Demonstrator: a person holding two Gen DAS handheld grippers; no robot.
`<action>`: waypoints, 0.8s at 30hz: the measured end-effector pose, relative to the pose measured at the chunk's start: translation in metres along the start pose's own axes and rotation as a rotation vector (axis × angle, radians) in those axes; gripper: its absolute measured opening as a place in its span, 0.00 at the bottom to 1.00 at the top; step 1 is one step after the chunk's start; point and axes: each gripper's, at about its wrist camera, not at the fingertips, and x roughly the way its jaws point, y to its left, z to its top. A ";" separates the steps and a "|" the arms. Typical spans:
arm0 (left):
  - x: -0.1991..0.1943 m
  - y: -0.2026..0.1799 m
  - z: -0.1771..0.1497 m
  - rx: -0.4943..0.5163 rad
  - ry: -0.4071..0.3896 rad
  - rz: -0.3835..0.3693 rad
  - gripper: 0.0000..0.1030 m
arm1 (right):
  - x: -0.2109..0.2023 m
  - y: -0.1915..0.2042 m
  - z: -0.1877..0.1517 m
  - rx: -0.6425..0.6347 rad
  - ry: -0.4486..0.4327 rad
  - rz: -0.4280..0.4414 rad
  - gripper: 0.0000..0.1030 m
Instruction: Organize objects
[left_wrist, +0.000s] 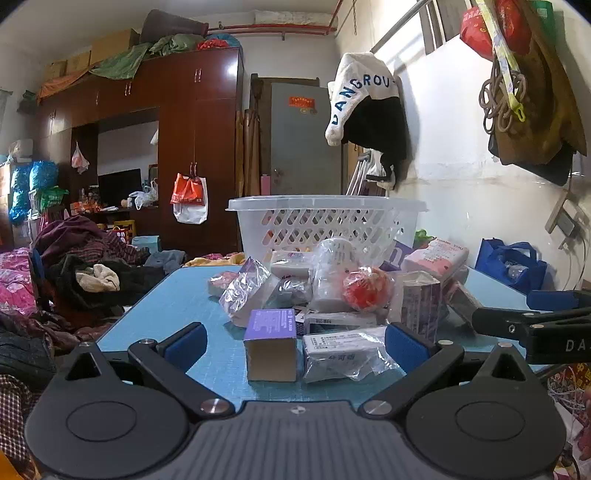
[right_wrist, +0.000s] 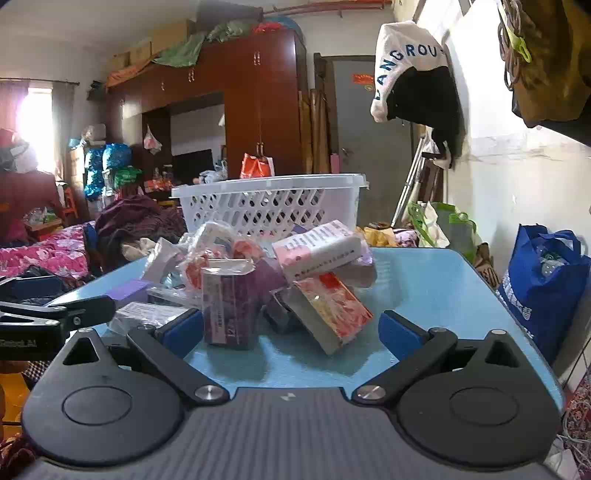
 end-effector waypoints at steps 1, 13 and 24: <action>0.001 0.001 0.000 -0.001 0.005 -0.001 1.00 | 0.000 0.000 0.000 0.000 0.002 -0.001 1.00; 0.002 0.000 0.001 0.013 0.016 -0.012 1.00 | 0.001 -0.001 0.001 0.002 0.019 -0.011 1.00; 0.002 -0.006 0.000 0.045 0.015 -0.042 1.00 | 0.000 -0.002 0.002 -0.001 0.014 -0.011 1.00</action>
